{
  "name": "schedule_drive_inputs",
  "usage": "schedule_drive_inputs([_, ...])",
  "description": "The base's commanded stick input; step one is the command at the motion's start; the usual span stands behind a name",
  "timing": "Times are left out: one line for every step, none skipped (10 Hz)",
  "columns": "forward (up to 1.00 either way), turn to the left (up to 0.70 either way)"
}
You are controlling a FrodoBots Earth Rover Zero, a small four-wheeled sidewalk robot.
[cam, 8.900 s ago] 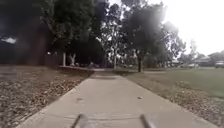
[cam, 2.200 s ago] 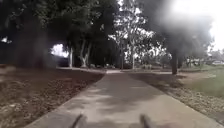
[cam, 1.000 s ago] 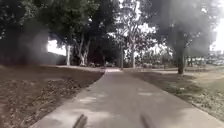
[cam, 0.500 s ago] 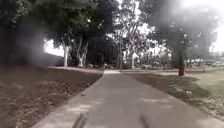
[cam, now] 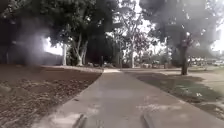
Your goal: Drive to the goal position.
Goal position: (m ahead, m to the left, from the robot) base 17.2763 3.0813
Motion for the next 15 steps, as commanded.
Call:
schedule_drive_inputs([0.70, 0.00])
schedule_drive_inputs([0.70, 0.00])
schedule_drive_inputs([0.70, 0.00])
schedule_drive_inputs([0.70, 0.00])
schedule_drive_inputs([0.70, 0.00])
schedule_drive_inputs([0.70, 0.00])
schedule_drive_inputs([0.70, 0.00])
schedule_drive_inputs([0.70, -0.31])
schedule_drive_inputs([0.70, -0.31])
schedule_drive_inputs([0.70, -0.31])
schedule_drive_inputs([0.70, -0.31])
schedule_drive_inputs([0.70, -0.31])
schedule_drive_inputs([0.70, -0.31])
schedule_drive_inputs([0.70, -0.30])
schedule_drive_inputs([0.70, 0.00])
